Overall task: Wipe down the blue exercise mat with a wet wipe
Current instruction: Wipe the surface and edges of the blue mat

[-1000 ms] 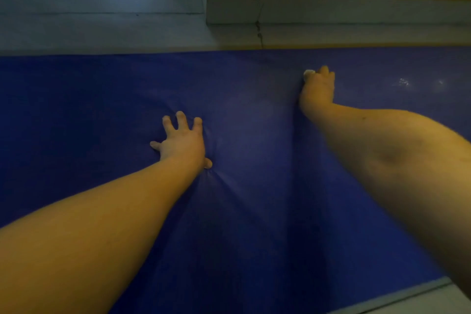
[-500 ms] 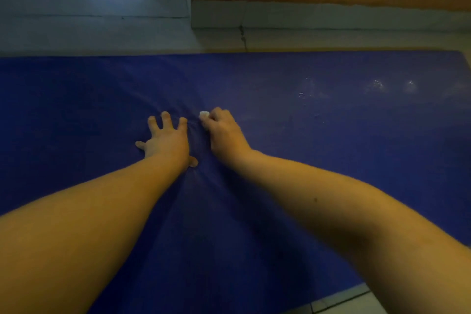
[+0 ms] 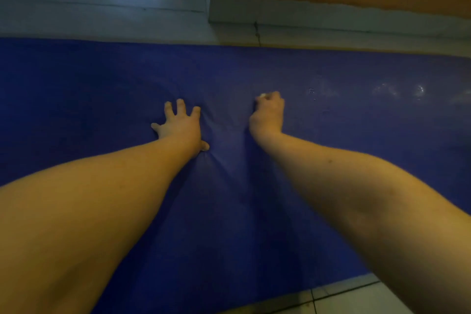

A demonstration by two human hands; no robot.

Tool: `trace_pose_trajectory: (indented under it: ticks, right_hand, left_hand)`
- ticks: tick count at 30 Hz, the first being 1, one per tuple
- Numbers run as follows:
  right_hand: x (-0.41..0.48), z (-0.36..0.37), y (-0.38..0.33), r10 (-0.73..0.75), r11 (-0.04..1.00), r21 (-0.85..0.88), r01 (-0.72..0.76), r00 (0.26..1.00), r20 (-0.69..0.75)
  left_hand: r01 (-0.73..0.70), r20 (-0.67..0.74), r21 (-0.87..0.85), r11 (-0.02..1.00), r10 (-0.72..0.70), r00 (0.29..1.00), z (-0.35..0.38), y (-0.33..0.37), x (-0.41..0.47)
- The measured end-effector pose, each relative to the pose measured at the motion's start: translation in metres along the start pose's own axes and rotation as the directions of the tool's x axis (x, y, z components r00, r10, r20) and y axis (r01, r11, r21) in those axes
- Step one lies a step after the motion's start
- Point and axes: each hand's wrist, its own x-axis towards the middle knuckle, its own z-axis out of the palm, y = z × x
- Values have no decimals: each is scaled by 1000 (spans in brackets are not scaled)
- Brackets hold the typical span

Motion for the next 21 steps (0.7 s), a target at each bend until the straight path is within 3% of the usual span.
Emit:
trace_pose_trajectory:
  ticks: [2,5,10,12,15,18,21]
  right_hand:
    - [-36,17,-32,-171,980,110,165,984,43]
    - [-93,36,-65,-454,878,215,427,886,97]
    - [-79,27,-42,-638,768,207,606,753,160]
    - [-49,10,-20,-508,859,142,492,855,108]
    - [-14,-17,24,-237,962,-117,248,967,97]
    - [-9,-22,26,-44,987,-156,49,999,30]
    - [-35,4,-32,-87,994,-58,91,994,69]
  left_hand:
    - [-17,-20,-8,1000,16,1000,5,-5,-4]
    - [-54,-92,19,998,55,994,16,-17,-14]
    - [-92,-115,76,993,100,988,20,-36,-38]
    - [-72,-108,87,994,82,991,19,-43,-46]
    - [9,-98,59,998,-4,995,20,-54,-55]
    - [65,-104,49,997,-60,993,20,-67,-63]
    - [109,-94,35,993,-105,990,19,-76,-69]
